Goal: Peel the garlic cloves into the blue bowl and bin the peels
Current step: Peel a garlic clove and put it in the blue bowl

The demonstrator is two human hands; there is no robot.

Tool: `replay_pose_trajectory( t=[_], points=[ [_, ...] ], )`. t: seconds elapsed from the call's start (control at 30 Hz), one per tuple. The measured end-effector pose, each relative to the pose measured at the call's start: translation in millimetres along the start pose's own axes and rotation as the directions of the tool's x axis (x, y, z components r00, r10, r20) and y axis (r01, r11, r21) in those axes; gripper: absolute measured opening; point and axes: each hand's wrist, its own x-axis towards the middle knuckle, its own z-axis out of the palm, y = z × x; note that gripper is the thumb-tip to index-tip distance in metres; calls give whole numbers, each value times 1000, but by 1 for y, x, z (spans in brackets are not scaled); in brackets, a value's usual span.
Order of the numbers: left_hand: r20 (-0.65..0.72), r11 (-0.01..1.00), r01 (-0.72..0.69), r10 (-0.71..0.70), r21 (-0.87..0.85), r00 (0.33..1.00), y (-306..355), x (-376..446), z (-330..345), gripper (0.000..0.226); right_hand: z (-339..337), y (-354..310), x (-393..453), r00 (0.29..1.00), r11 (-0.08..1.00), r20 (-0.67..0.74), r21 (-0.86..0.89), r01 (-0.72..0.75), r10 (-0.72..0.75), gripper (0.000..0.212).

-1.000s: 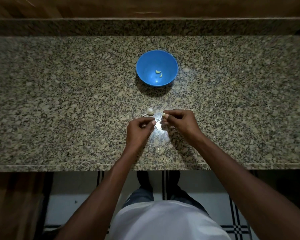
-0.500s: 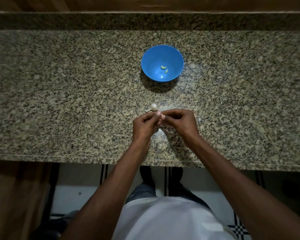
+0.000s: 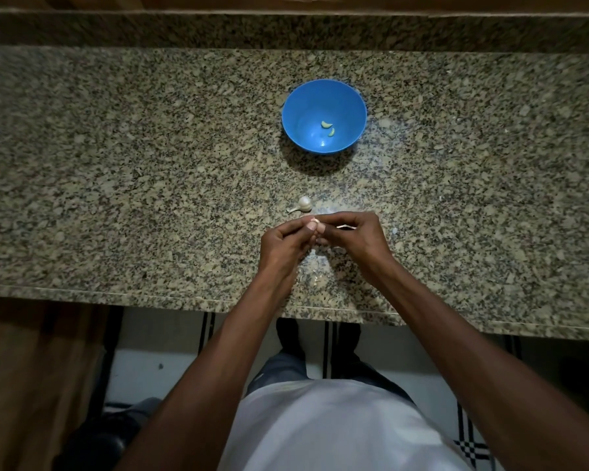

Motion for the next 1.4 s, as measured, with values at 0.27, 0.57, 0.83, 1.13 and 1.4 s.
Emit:
replay_pose_trajectory(
  t=[0.27,0.57,0.83,1.13,1.4],
  points=[
    [11,923,-179,187,341,982,9,1,-3,18,-1,-12,4,999,997,43,-79,0,4,17],
    [36,913,-175,175,369,984,16,9,0,31,2,-14,6,957,943,89,168,-287,275,10],
    [91,899,-151,124,412,988,26,11,-3,32,-3,-22,9,966,962,152,145,-231,209,16],
    [227,587,-371,307,720,924,23,6,-4,31,4,-17,5,998,997,67,-71,13,-8,20],
    [92,834,-223,205,504,974,12,7,-4,25,16,-3,0,992,985,-47,139,-106,113,19]
  ],
)
